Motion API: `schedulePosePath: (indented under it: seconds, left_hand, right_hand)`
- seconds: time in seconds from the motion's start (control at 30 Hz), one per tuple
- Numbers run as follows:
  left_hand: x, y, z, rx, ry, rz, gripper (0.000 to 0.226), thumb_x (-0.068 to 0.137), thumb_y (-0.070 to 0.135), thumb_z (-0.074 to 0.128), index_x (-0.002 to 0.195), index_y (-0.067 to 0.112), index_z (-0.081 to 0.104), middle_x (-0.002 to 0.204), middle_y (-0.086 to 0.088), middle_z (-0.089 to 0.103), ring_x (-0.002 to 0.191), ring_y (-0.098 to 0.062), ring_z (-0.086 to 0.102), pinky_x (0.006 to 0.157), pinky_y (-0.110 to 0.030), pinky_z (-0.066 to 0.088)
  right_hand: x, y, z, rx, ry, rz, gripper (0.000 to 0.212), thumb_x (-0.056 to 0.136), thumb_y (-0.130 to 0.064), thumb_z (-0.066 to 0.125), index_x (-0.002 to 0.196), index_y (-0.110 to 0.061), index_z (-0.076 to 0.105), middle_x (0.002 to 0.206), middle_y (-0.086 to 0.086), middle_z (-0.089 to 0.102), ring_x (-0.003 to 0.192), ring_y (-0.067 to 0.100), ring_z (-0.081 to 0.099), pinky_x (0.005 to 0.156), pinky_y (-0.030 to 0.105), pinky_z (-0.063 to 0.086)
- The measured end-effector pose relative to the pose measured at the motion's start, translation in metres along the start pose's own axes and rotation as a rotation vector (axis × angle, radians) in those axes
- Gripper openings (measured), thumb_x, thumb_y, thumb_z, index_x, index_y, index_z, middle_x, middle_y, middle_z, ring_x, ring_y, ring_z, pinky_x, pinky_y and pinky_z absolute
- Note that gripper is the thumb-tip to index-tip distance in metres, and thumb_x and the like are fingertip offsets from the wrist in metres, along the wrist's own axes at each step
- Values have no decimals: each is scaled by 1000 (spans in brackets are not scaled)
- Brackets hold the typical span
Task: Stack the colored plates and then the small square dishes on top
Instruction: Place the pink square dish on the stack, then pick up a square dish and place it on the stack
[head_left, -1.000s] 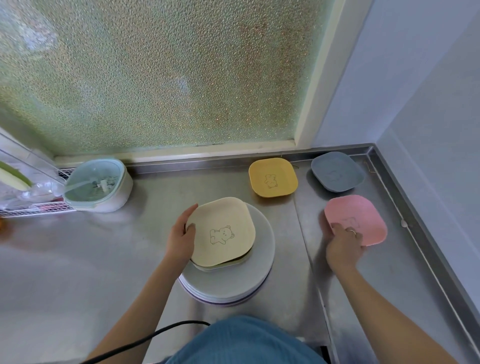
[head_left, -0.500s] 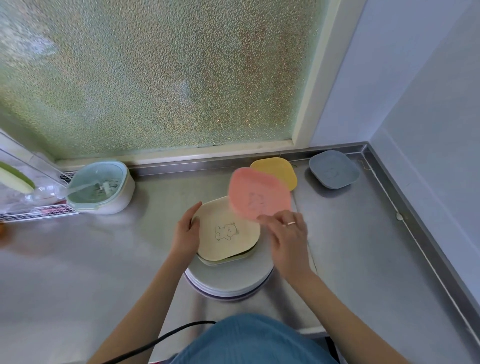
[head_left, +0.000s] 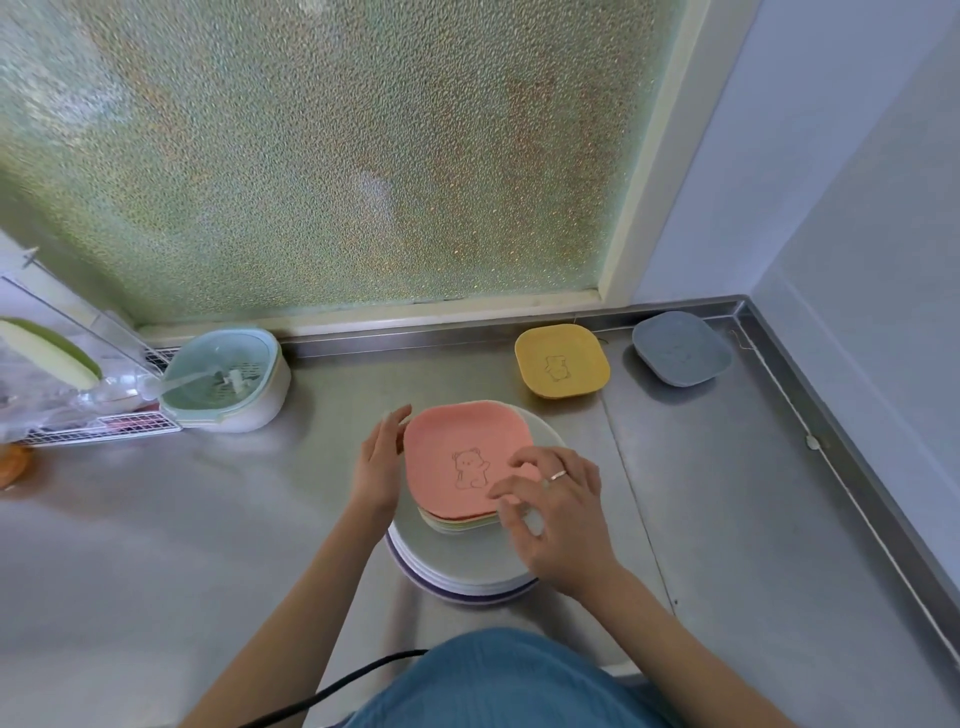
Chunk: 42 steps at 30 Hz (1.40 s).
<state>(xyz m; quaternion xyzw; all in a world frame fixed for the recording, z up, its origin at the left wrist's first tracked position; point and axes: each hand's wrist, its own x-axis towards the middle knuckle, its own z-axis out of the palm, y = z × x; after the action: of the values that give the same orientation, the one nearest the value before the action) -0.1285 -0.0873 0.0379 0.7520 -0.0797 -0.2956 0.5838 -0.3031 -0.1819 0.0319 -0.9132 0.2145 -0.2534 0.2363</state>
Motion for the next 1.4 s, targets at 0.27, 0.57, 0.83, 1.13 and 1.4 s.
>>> schedulePosePath:
  seconds: [0.27, 0.57, 0.83, 1.13, 1.4]
  left_hand:
    - [-4, 3, 14, 34, -5, 28, 24, 99, 28, 37, 103, 32, 60, 101, 16, 58, 94, -5, 53, 83, -21, 42]
    - [6, 2, 12, -49, 87, 5, 30, 98, 21, 37, 115, 17, 62, 106, 1, 60, 100, -14, 55, 79, -23, 41]
    - [15, -7, 17, -29, 103, -93, 29, 95, 21, 43, 70, 9, 55, 66, -3, 48, 63, -19, 42, 57, -29, 35]
    - [20, -17, 13, -42, 121, -162, 30, 76, 38, 46, 72, 16, 66, 76, -9, 60, 74, -24, 53, 73, -40, 43]
    - [20, -18, 14, -68, 131, -176, 30, 74, 38, 47, 69, 12, 60, 77, -13, 53, 75, -23, 48, 70, -39, 39]
  right_hand:
    - [30, 10, 27, 202, -224, 368, 63, 94, -32, 45, 148, -24, 14, 154, -5, 24, 130, 16, 37, 109, 33, 32]
    - [35, 36, 12, 295, -52, 418, 50, 98, -29, 41, 145, -21, 27, 148, -5, 37, 132, 11, 35, 106, 23, 23]
    - [93, 151, -9, -48, 68, 778, 47, 94, -21, 45, 139, -12, 34, 143, 11, 42, 131, 29, 38, 101, 45, 35]
    - [108, 209, 2, -353, -136, 788, 49, 92, -14, 45, 138, -6, 33, 140, 19, 42, 131, 36, 33, 101, 51, 32]
    - [94, 210, 2, -550, -194, 794, 23, 87, -9, 48, 106, -10, 61, 110, 19, 58, 107, 36, 46, 84, 39, 31]
